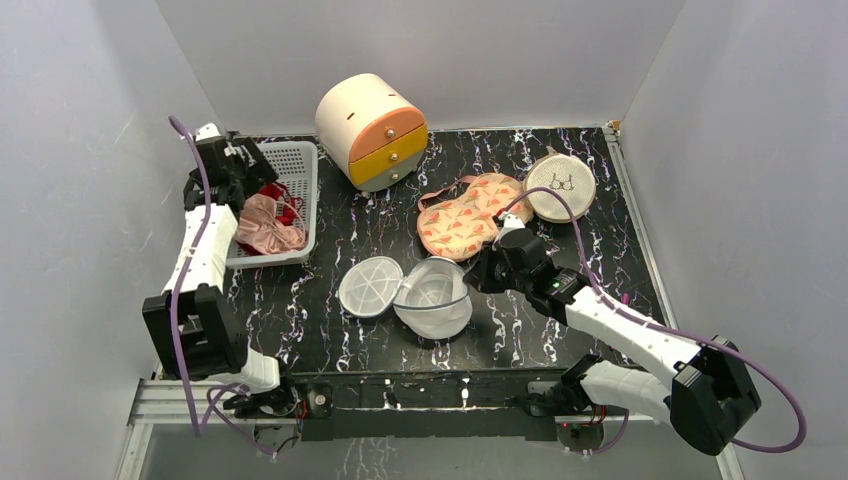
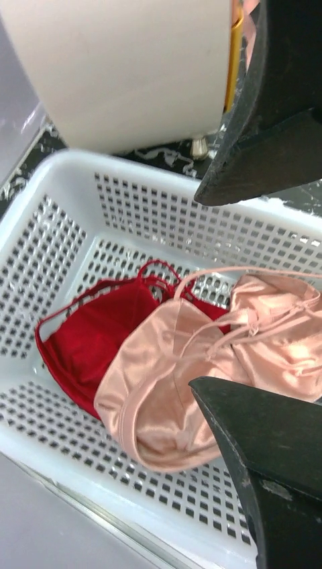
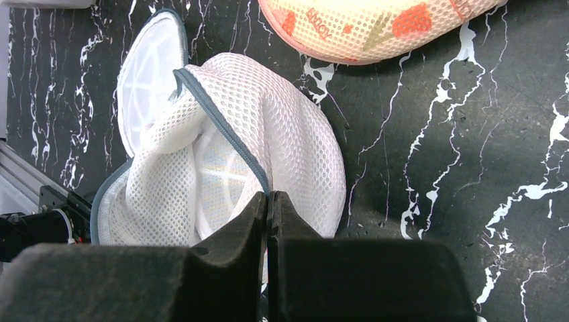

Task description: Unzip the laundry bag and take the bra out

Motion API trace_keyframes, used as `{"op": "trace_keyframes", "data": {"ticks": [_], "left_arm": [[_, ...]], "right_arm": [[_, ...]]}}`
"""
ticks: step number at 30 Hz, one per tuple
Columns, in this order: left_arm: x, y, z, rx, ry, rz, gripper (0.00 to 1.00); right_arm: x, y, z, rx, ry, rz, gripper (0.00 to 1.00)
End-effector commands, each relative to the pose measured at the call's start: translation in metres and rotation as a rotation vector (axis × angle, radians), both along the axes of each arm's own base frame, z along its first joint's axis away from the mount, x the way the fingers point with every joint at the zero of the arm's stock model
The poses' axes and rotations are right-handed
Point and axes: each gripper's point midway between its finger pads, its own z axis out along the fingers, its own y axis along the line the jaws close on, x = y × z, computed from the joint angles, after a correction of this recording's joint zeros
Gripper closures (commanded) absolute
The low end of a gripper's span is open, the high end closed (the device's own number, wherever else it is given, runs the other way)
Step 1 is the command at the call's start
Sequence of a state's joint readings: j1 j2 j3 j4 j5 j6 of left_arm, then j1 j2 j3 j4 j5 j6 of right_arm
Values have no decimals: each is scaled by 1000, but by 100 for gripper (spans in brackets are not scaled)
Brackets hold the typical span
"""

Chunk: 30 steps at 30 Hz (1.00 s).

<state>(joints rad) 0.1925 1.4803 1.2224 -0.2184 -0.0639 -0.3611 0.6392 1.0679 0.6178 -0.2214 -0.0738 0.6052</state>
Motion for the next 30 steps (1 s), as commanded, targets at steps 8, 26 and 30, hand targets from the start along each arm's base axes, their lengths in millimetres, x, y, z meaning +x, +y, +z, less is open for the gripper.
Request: {"op": "trace_keyframes", "data": {"ticks": [8, 26, 30], "left_arm": [[-39, -151, 28, -141, -114, -507, 2], [-199, -197, -124, -113, 290, -456, 17], [-205, -190, -144, -66, 350, -411, 26]], "right_arm": [[11, -9, 38, 24, -104, -60, 100], [14, -6, 34, 48, -94, -80, 100], [12, -7, 33, 57, -95, -84, 100]]}}
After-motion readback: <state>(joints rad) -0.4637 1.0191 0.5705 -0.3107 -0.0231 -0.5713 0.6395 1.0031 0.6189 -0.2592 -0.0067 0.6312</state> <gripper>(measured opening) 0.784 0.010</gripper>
